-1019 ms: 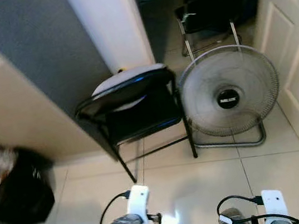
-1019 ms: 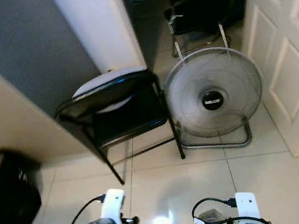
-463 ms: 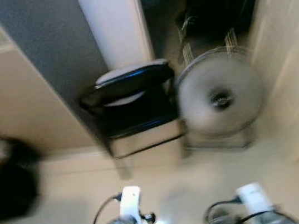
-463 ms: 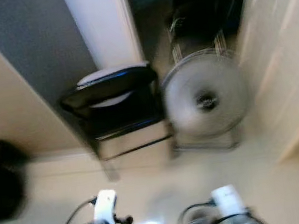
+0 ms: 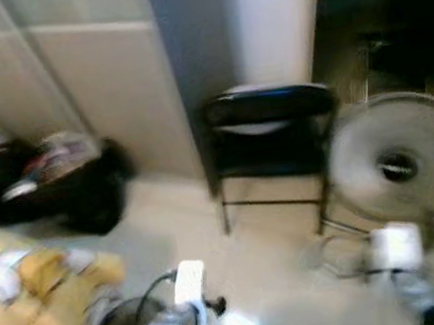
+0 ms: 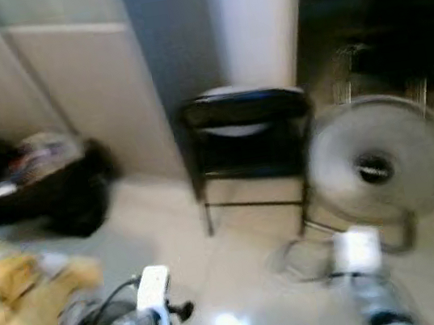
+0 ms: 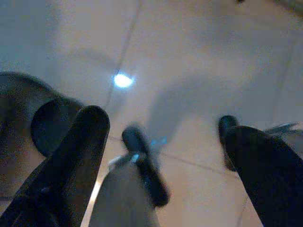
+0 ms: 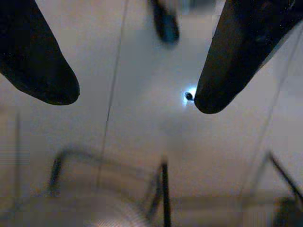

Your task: Clean up the room

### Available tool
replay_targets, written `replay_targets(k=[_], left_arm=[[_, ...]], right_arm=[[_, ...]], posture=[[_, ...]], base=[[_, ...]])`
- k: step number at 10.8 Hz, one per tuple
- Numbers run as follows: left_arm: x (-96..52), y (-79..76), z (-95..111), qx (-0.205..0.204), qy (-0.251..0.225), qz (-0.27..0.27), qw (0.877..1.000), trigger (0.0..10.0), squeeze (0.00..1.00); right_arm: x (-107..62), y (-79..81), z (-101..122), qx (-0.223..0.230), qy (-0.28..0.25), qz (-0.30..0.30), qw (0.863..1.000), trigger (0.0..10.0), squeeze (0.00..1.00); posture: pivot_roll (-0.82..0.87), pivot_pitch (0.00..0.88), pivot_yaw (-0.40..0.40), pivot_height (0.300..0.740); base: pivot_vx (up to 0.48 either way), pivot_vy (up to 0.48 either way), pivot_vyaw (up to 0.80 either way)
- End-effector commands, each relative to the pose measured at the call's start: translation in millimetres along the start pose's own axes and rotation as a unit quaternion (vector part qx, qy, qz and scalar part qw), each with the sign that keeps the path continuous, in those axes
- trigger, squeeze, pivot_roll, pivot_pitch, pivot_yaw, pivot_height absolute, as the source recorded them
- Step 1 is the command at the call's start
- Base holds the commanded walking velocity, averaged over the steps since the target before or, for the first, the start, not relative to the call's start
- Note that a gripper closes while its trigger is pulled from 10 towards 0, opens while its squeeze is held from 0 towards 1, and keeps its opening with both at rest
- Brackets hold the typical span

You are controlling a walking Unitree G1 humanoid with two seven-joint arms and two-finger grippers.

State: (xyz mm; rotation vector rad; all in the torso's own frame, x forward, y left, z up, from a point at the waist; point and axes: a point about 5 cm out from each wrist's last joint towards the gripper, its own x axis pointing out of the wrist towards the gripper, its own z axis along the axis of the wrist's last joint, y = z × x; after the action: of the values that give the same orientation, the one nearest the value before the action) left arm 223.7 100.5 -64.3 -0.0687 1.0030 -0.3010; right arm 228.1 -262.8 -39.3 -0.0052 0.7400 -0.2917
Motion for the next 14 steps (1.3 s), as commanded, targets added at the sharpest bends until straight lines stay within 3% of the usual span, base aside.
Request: replay_targets(k=[1, 2, 3, 4, 5, 7, 10, 12, 13, 14], left_arm=[[-1.2, -11.0, 53.2, 0.019, -0.086, -0.028, 0.996, 10.0, 0.00], [-4.8, -23.8, 86.9, 0.000, -0.133, -0.060, 0.989, 10.0, 0.00], [-4.3, -33.5, 90.1, 0.019, -0.132, -0.071, 0.989, 10.0, 0.00], [1.8, -45.6, 63.4, 0.032, -0.088, -0.073, 0.993, 10.0, 0.00], [3.8, -53.5, 51.7, 0.035, -0.071, -0.079, 0.994, 10.0, 0.00], [4.6, -57.7, 47.9, 0.037, -0.064, -0.081, 0.994, 10.0, 0.00], [5.9, -59.5, 37.5, 0.040, -0.047, -0.070, 0.996, 10.0, 0.00], [6.0, -46.3, 24.7, 0.078, -0.021, -0.042, 0.996, 10.0, 0.00], [4.8, -29.3, 19.7, 0.089, -0.012, -0.009, 0.996, 10.0, 0.00], [4.3, -24.9, 19.4, 0.086, -0.011, -0.002, 0.996, 10.0, 0.00]], right_arm=[[2.1, 21.1, 14.9, 0.003, -0.038, 0.035, 0.999, 10.0, 0.00], [3.0, 32.3, 27.0, 0.017, -0.065, 0.054, 0.996, 10.0, 0.00], [1.6, 43.2, 19.8, 0.008, -0.056, 0.070, 0.996, 10.0, 0.00], [-2.7, 45.8, -5.9, -0.001, -0.017, 0.074, 0.997, 10.0, 0.00], [-6.6, 43.3, -23.7, 0.013, 0.011, 0.069, 0.997, 10.0, 0.00], [-13.8, 36.8, -49.2, -0.004, 0.046, 0.059, 0.997, 10.0, 0.00], [-21.6, 23.7, -69.9, -0.020, 0.066, 0.043, 0.997, 10.0, 0.00], [-27.3, 23.6, -84.9, -0.032, 0.095, 0.047, 0.994, 10.0, 0.00], [-27.5, 27.1, -85.9, -0.057, 0.102, 0.066, 0.991, 10.0, 0.00], [-27.2, 28.6, -85.3, -0.062, 0.103, 0.070, 0.990, 10.0, 0.00]], posture=[[-0.29, 0.000, 0.132, 0.725], [-0.29, 0.000, 0.155, 0.725], [-0.34, 0.000, 0.192, 0.725], [-0.38, 0.000, 0.213, 0.725], [-0.40, 0.000, 0.219, 0.725], [-0.43, 0.000, 0.236, 0.725], [-0.49, 0.000, 0.261, 0.725], [-0.50, 0.000, 0.248, 0.725], [-0.45, 0.000, 0.199, 0.725], [-0.45, 0.000, 0.191, 0.725]], base=[[0.000, 0.000, 0.00], [0.000, 0.000, 0.00], [0.000, 0.000, 0.00], [0.000, 0.000, 0.00], [0.000, 0.000, 0.00], [0.000, 0.000, 0.40], [0.000, 0.000, 0.19], [0.000, 0.000, 0.00], [0.000, 0.000, 0.00], [0.000, 0.000, 0.00]])
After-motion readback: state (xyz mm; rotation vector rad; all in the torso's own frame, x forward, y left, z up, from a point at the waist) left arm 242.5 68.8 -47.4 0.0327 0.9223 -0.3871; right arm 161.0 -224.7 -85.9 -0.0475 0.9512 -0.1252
